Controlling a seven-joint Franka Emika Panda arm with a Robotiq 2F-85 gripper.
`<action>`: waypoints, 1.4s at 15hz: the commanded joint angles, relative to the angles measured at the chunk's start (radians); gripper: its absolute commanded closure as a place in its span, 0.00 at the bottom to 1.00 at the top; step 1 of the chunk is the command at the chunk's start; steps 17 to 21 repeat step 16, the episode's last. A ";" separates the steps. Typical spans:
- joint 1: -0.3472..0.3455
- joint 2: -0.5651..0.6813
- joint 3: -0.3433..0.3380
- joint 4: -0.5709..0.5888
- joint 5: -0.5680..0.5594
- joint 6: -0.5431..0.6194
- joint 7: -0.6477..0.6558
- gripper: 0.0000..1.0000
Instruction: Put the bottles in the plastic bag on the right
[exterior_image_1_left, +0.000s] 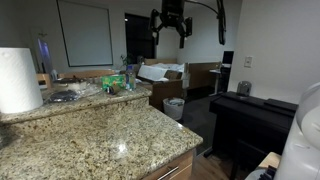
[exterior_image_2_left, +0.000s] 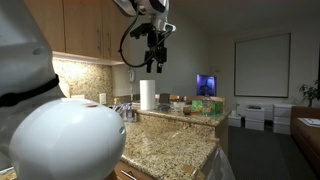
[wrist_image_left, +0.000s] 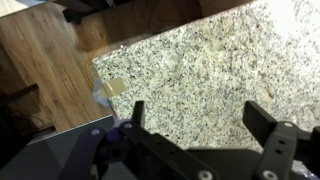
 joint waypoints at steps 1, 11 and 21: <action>-0.003 -0.145 -0.005 -0.168 0.077 0.021 -0.204 0.00; -0.024 -0.213 0.016 -0.237 0.143 -0.019 -0.317 0.00; -0.024 -0.213 0.016 -0.238 0.144 -0.019 -0.317 0.00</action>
